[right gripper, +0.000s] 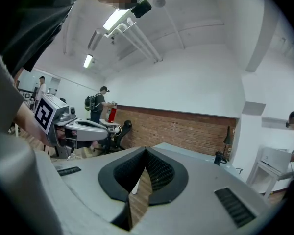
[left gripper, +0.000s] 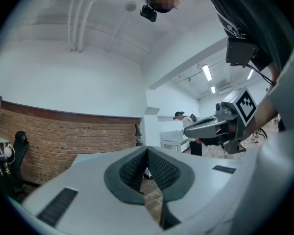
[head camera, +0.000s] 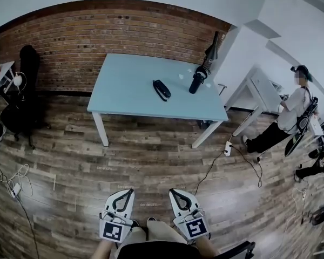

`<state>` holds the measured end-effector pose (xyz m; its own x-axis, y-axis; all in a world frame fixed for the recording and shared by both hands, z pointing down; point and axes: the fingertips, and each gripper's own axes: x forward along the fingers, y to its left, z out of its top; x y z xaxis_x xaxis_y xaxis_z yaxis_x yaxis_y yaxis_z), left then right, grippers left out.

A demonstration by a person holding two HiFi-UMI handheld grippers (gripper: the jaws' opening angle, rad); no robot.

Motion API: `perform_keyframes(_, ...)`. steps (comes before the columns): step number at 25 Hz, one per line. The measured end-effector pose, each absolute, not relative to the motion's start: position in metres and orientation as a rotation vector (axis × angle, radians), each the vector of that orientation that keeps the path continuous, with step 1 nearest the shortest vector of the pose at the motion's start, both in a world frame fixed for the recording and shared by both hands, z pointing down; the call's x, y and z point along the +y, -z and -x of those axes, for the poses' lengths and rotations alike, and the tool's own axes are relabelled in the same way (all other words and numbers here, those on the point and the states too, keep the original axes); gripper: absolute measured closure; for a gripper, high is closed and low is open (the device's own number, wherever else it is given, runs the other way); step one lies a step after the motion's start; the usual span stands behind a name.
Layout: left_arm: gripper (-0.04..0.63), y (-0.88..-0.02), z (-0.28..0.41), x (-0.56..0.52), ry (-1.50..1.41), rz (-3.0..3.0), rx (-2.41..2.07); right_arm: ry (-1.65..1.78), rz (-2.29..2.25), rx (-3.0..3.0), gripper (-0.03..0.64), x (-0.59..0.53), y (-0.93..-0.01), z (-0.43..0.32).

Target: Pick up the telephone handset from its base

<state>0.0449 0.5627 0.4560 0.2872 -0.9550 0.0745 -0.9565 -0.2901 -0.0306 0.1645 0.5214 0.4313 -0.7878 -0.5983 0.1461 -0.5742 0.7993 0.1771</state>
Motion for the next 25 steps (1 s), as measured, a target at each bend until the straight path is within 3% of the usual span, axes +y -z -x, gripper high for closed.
perform_keyframes(25, 0.581, -0.457, -0.076, 0.397, -0.313, -2.448, -1.959, 0.053, -0.881, -2.934, 0.618, 0.343, -0.441, -0.189)
